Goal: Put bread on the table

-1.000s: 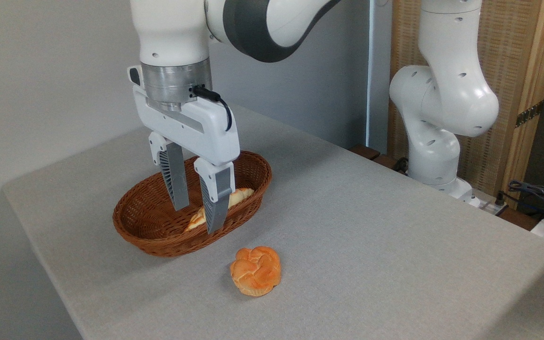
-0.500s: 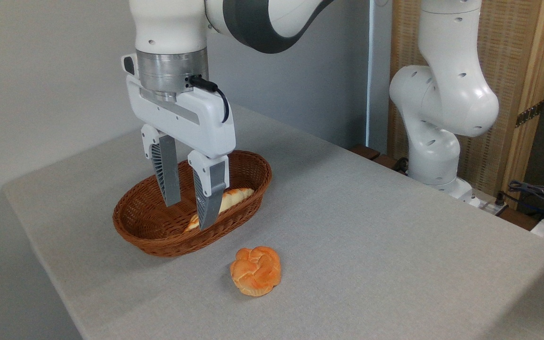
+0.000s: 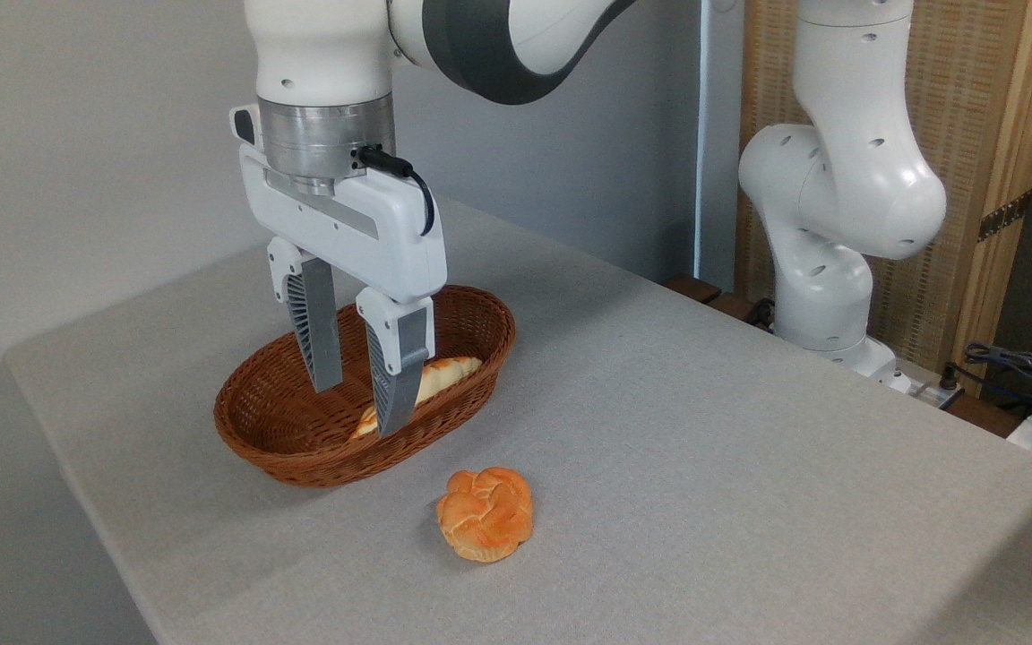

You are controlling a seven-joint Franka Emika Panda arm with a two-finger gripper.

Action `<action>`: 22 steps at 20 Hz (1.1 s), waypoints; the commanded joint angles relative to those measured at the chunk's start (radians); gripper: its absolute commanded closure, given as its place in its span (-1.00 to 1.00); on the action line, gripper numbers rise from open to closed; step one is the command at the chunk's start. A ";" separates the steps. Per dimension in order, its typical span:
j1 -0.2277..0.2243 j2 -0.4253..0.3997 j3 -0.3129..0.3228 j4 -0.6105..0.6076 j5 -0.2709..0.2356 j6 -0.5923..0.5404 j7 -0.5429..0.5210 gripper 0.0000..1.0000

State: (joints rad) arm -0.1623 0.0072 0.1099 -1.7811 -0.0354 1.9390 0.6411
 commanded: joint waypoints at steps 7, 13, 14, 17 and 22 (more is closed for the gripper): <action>-0.008 0.000 -0.001 0.009 -0.006 -0.109 -0.014 -1.00; -0.090 -0.053 -0.022 -0.138 -0.014 -0.104 -0.020 -1.00; -0.111 -0.058 -0.022 -0.155 -0.014 -0.095 -0.020 -1.00; -0.155 -0.072 -0.022 -0.179 -0.023 -0.083 -0.049 -1.00; -0.206 -0.069 -0.022 -0.182 -0.032 -0.084 -0.101 -1.00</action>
State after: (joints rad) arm -0.3485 -0.0395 0.0752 -1.9355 -0.0538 1.8352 0.5573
